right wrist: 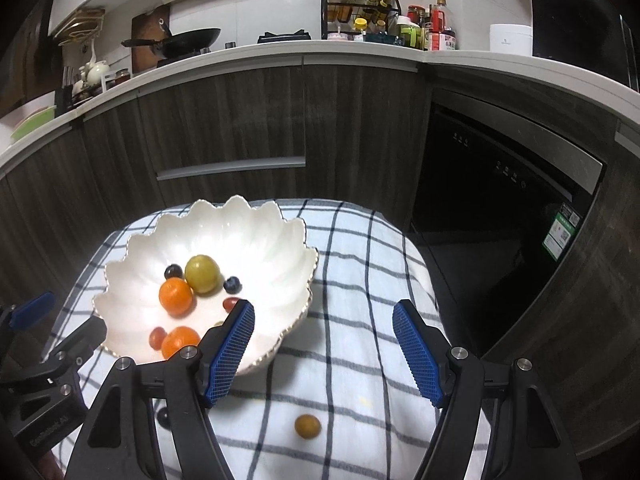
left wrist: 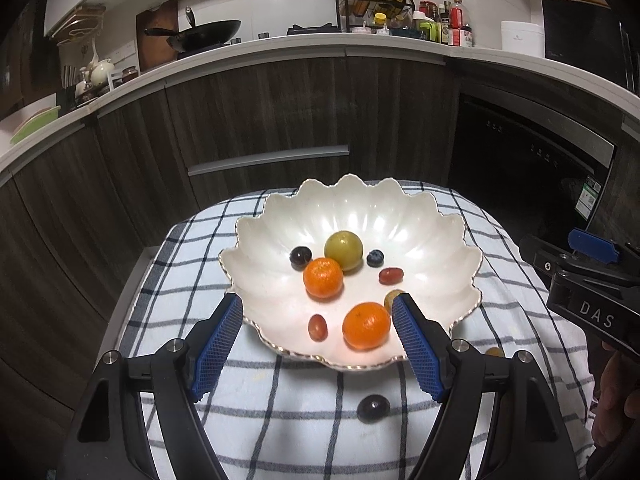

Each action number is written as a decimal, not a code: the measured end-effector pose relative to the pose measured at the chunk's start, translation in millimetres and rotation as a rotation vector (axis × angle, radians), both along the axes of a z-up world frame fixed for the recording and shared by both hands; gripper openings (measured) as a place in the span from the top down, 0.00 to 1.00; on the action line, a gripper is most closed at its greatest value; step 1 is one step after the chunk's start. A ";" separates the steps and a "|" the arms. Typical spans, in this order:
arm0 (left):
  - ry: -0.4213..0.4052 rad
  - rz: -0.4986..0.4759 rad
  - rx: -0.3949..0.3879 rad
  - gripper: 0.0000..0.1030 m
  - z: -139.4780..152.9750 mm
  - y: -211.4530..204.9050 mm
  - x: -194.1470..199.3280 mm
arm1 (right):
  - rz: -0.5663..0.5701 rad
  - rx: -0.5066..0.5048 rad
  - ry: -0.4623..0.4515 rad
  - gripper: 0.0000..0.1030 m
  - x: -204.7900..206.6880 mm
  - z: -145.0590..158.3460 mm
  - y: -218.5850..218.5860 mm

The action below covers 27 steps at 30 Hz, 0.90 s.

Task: Organize fruits
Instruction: 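Withdraw the left tool toward the dark plum while the right tool moves toward the yellow fruit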

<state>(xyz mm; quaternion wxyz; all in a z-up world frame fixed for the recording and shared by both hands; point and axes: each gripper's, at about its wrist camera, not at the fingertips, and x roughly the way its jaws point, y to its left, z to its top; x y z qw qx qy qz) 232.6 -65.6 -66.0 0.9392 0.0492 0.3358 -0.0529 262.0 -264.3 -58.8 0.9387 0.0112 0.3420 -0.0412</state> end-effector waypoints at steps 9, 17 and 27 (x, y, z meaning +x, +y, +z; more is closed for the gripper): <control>0.026 -0.010 0.004 0.26 -16.7 -2.2 -18.1 | -0.002 -0.006 0.013 0.30 -16.3 -14.5 -1.4; 0.032 -0.014 0.006 0.25 -25.1 -2.1 -25.7 | 0.010 -0.018 0.015 0.30 -27.7 -23.6 1.2; 0.042 -0.026 0.004 0.26 -37.9 -5.0 -31.9 | 0.011 -0.017 0.035 0.30 -36.7 -36.9 0.7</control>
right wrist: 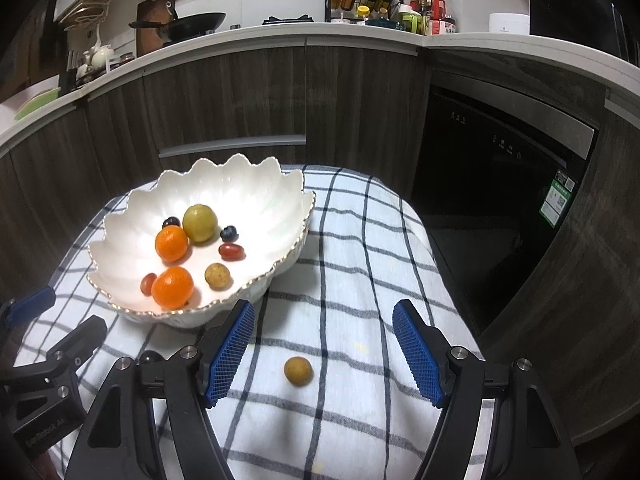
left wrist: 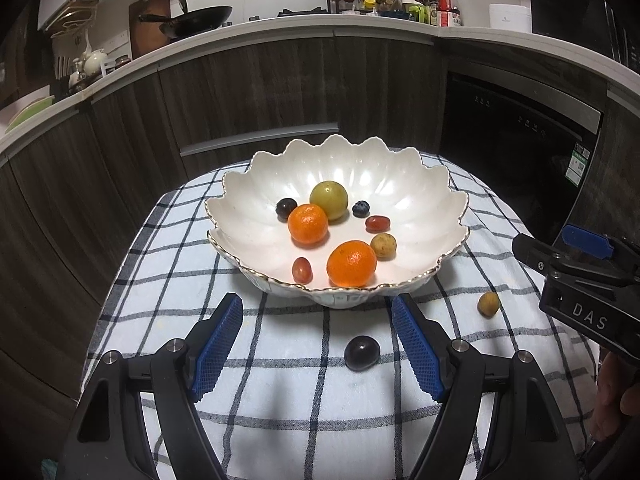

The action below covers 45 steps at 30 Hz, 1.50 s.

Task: Organize fruits
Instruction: 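Withdraw the left tool toward the dark plum while the right tool moves toward the yellow fruit, then grasp the dark plum with the left tool while the right tool grasps the yellow fruit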

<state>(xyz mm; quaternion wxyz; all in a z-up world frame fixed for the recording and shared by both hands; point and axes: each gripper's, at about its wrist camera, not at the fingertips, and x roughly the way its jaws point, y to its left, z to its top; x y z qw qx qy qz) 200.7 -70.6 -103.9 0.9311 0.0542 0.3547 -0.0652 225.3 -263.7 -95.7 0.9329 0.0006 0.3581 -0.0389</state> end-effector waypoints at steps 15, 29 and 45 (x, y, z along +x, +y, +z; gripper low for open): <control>0.039 -0.016 0.000 0.26 -24.8 -6.8 1.6 | 0.022 -0.010 0.037 0.30 -1.6 -22.9 1.7; 0.078 -0.018 0.012 0.35 -44.3 -11.5 8.1 | 0.046 -0.001 0.068 0.31 4.1 -42.0 3.0; 0.123 -0.034 0.006 0.44 -60.5 -18.4 14.8 | 0.078 0.010 0.138 0.54 11.3 -63.6 7.1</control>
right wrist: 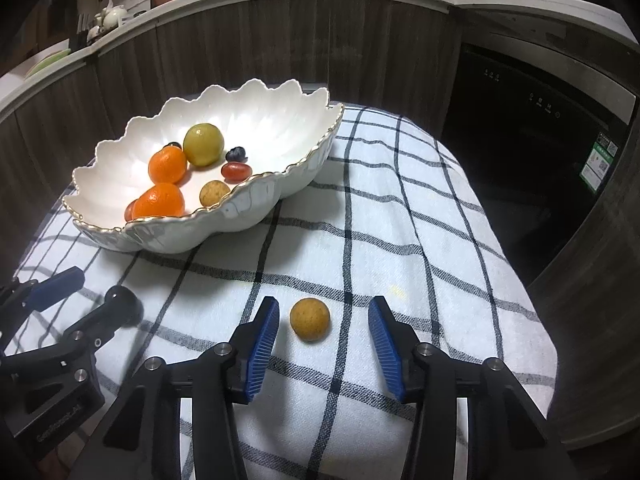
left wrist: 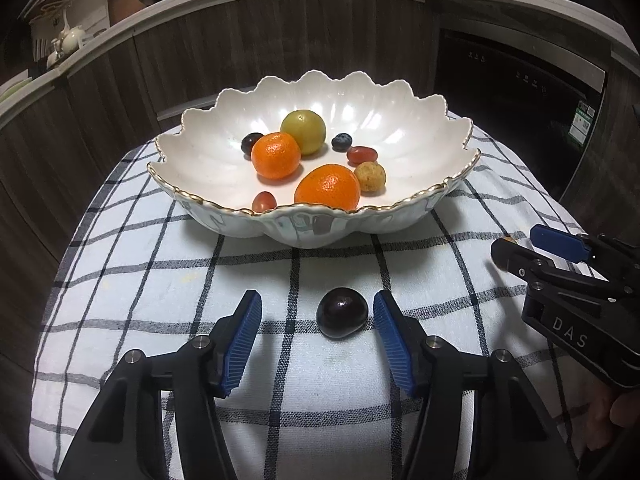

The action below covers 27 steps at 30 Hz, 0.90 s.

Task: Organize fruits
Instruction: 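Grasp the dark plum with the left tool while the right tool grasps the yellow fruit, then carry the dark plum in the left tool while the right tool carries the yellow fruit over the bowl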

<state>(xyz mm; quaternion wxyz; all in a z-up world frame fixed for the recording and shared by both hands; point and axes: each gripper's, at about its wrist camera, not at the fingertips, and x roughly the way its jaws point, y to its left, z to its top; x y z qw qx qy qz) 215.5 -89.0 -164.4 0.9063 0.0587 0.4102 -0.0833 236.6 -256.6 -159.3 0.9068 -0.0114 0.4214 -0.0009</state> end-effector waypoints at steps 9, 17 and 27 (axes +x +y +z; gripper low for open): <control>0.035 -0.031 0.005 0.60 -5.8 -7.5 4.6 | 0.005 0.006 0.019 0.60 3.6 -4.9 1.7; 0.050 -0.041 -0.005 0.71 -10.3 -8.3 4.9 | 0.012 0.016 0.043 0.69 6.5 -11.2 2.0; 0.047 -0.045 -0.009 0.73 -7.5 -9.3 3.0 | 0.026 0.031 0.041 0.77 6.0 -11.3 2.3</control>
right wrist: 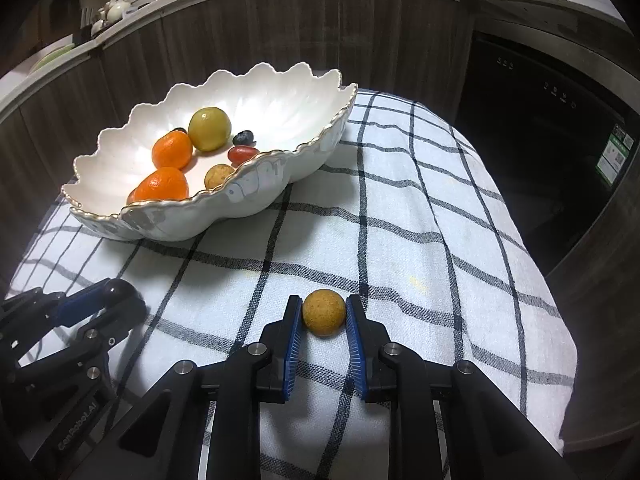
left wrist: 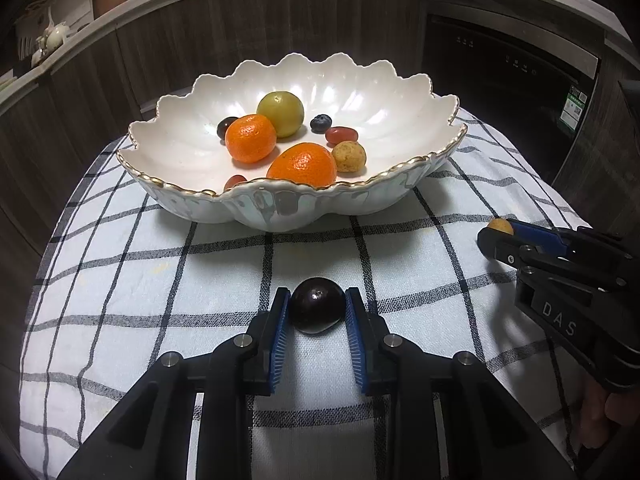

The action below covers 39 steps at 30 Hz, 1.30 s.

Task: Organize fruits
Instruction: 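Carry the dark plum in the left tool while the right tool carries the yellow fruit over the bowl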

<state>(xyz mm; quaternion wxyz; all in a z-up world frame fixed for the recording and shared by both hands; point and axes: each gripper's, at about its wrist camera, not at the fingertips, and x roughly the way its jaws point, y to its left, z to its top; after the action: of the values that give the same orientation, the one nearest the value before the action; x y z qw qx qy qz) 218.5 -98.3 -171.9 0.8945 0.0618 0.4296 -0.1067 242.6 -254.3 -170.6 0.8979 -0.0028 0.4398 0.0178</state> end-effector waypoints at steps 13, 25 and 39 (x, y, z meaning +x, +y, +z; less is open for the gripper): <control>-0.046 0.005 -0.003 0.73 16.5 4.7 -10.1 | 0.002 -0.004 -0.035 0.77 -7.1 15.7 1.8; -0.100 0.019 -0.012 0.73 39.7 12.1 -20.2 | 0.014 -0.012 -0.085 0.77 -16.9 39.6 9.3; -0.154 0.062 -0.032 0.73 67.7 28.5 -16.5 | 0.033 -0.017 -0.151 0.77 -12.5 74.1 20.0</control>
<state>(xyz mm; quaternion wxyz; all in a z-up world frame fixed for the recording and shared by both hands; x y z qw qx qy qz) 202.0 -69.8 -104.1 0.9287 0.0420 0.3594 -0.0806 230.1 -234.3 -96.5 0.9280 -0.0191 0.3711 0.0286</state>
